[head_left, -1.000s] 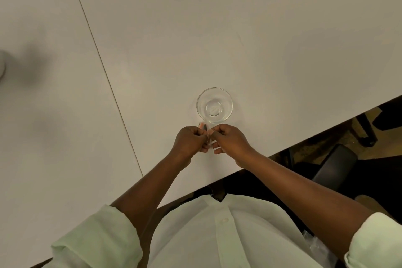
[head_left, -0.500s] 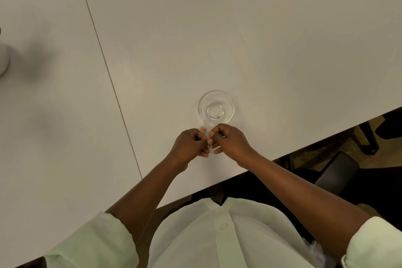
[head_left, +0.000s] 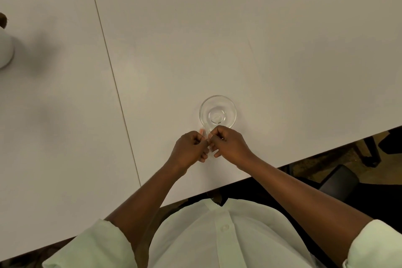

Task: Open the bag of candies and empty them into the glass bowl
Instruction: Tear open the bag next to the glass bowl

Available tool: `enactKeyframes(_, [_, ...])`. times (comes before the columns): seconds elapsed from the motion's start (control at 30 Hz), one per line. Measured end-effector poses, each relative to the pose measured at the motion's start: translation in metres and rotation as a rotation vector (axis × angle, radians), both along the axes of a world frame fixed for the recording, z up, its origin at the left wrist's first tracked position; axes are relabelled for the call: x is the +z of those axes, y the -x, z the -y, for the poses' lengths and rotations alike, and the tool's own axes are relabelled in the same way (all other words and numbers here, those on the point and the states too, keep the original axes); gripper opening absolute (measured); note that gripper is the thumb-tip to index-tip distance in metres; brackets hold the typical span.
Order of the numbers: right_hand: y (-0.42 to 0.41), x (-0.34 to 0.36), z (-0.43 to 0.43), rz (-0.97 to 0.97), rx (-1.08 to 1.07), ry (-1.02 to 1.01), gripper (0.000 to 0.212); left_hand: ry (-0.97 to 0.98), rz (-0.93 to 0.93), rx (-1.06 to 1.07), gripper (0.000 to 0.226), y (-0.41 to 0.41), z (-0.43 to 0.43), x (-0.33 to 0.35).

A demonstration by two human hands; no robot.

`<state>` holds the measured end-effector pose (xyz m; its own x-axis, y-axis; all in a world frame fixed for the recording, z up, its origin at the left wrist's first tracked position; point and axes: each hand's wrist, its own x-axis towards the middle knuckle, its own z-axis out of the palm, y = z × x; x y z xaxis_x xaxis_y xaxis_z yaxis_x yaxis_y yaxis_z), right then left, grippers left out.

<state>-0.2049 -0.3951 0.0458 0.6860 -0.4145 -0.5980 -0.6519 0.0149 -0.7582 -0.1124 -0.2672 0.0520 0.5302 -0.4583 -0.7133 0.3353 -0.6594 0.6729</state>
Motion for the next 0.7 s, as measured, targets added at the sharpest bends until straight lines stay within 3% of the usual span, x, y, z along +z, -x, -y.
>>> enactKeyframes(0.13, [-0.002, 0.005, 0.008, 0.029, 0.181, 0.150, 0.015, 0.009, 0.220, -0.236, 0.020, 0.000, 0.000, 0.002])
enactKeyframes(0.23, [-0.004, 0.006, 0.015, 0.077, 0.358, 0.260, 0.019, 0.075, 0.230, -0.275, 0.022, -0.002, 0.000, 0.003])
enactKeyframes(0.33, [-0.006, 0.006, 0.020, 0.097, 0.431, 0.226, 0.029, 0.118, 0.202, -0.268, 0.027, -0.004, 0.001, 0.004])
enactKeyframes(0.53, [-0.014, 0.003, 0.025, 0.143, 0.389, 0.162, 0.032, 0.166, 0.058, -0.093, 0.033, -0.007, 0.005, 0.004])
enactKeyframes(0.7, [-0.019, -0.004, 0.018, 0.154, 0.276, 0.118, 0.035, 0.196, 0.041, 0.113, 0.036, 0.005, 0.015, 0.006])
